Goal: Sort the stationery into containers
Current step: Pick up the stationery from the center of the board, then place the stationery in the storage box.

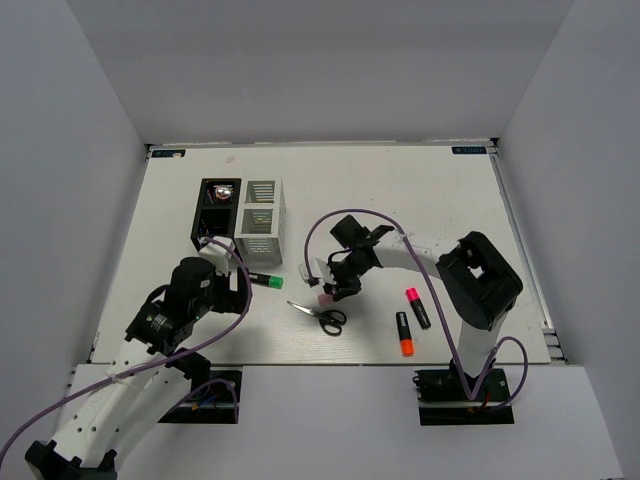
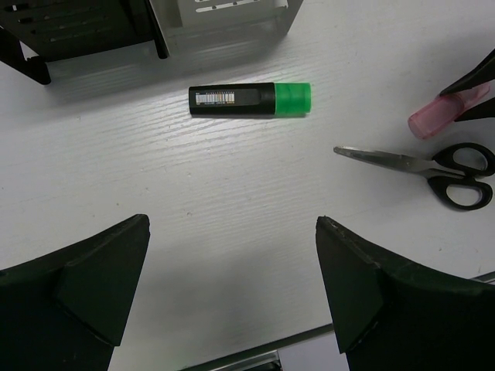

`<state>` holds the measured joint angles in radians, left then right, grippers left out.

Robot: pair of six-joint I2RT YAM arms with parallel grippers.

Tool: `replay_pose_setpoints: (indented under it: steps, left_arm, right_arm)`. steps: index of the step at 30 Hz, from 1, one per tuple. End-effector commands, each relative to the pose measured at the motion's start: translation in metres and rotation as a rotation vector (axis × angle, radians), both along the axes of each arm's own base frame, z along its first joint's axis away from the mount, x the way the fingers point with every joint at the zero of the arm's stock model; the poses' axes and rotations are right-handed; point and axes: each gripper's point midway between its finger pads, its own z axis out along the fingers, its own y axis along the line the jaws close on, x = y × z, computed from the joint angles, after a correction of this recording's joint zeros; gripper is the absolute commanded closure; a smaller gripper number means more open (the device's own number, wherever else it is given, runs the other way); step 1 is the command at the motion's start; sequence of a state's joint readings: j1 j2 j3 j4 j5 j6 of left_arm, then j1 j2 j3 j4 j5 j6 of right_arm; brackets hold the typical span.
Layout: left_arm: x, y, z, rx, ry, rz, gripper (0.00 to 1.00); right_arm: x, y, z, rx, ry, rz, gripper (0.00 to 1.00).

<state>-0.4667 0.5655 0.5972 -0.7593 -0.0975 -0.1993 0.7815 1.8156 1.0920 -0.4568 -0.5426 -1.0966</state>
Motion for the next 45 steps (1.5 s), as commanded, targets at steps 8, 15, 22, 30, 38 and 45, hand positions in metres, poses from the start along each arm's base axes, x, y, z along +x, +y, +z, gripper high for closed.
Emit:
replay_pose_setpoints:
  steps: [8,15,22,30,38,45]
  left_arm:
    - [0.000,0.004,0.003,0.001,-0.013,0.018,0.02]
    - [0.001,0.004,0.003,0.001,-0.019,0.018,0.02]
    - [0.001,0.005,0.002,0.006,-0.014,0.024,0.02]
    - [0.001,0.006,0.002,0.009,-0.018,0.029,0.02]
    - [0.001,0.007,0.005,0.006,-0.031,0.030,0.02]
    - [0.001,0.005,0.006,0.000,-0.035,0.020,0.02]
  right_arm:
    - [0.059,0.013,0.091,-0.032,-0.177,-0.209,1.00]
    - [0.119,0.045,0.167,0.070,-0.436,-0.249,1.00]
    - [0.160,0.099,0.203,0.192,-0.690,-0.182,1.00]
    - [0.189,0.155,0.201,0.266,-1.011,0.023,1.00]
    - [0.215,0.187,0.210,0.321,-1.109,0.004,1.00]
    - [0.211,0.188,0.188,0.306,-1.065,0.027,1.00]
